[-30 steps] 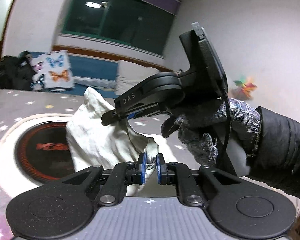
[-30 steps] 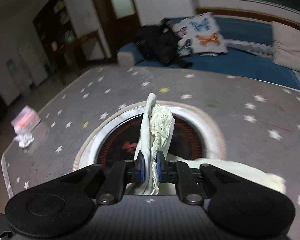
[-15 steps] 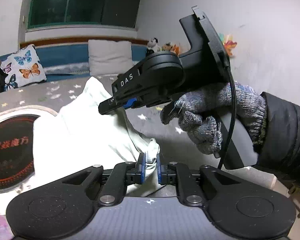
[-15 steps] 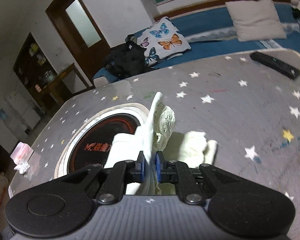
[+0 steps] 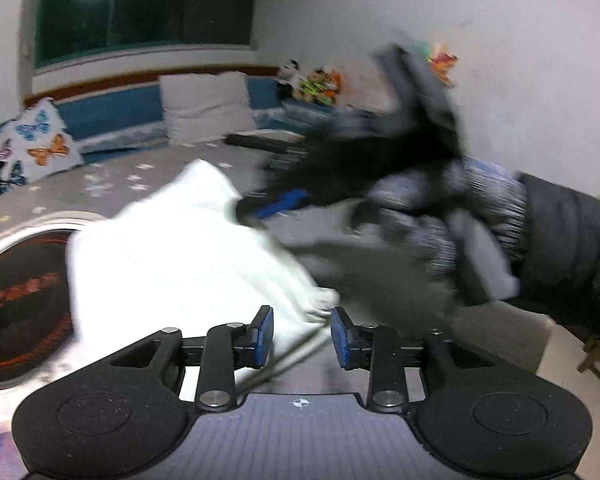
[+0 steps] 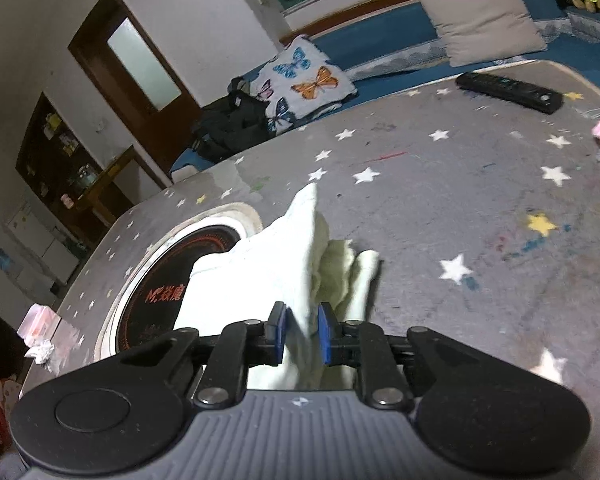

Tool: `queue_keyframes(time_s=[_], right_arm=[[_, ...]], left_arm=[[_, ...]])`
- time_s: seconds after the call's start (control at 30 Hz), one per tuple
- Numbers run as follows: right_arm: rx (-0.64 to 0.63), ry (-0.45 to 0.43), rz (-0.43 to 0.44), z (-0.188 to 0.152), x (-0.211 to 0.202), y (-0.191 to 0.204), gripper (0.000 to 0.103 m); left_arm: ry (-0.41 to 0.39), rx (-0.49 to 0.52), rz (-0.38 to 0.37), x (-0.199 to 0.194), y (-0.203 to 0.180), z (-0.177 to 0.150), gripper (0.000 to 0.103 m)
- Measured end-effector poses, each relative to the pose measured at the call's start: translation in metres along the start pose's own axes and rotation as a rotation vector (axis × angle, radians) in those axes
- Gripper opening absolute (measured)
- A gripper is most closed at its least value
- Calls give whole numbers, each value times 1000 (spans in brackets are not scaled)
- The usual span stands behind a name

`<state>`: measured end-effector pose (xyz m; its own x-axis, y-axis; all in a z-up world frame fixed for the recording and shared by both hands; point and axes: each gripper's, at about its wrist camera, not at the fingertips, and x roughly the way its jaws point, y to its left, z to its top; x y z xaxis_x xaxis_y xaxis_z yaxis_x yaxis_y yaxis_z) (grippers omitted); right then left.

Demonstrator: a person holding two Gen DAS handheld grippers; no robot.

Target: Fold clothes

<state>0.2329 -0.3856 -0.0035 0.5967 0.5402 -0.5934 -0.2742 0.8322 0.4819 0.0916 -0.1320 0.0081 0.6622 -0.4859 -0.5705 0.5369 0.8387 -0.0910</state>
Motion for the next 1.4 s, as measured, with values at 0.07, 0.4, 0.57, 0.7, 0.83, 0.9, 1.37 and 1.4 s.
queue_keyframes(time_s=[0.07,0.4,0.57,0.7,0.83,0.9,1.37,1.4], right_arm=[[-6,-14,3,-5,-12,0,17],[-179,-22,63,-64,-74,31,18],[-262,-23,19,-86,-69,41,22],[-310,-29,-39,-100,-63,46,22],[-286,-48,-69,-103,-68,40,21],[-266,-56,-68,-104,-71,37,21],[-314,-68,-106,-108,-65,43,11],[-308,-71,-107,-108,-66,43,10]], left_arm=[[-6,-20,48,-7,10,-3,35],[32,-59,182,-12,42,-19,35],[52,-67,191,-14,42,-26,35],[65,-54,201,-11,42,-29,42],[73,-57,213,-10,44,-30,53],[78,-55,224,-9,43,-31,62],[105,-61,260,-3,47,-31,103],[109,-63,263,-1,49,-31,103]])
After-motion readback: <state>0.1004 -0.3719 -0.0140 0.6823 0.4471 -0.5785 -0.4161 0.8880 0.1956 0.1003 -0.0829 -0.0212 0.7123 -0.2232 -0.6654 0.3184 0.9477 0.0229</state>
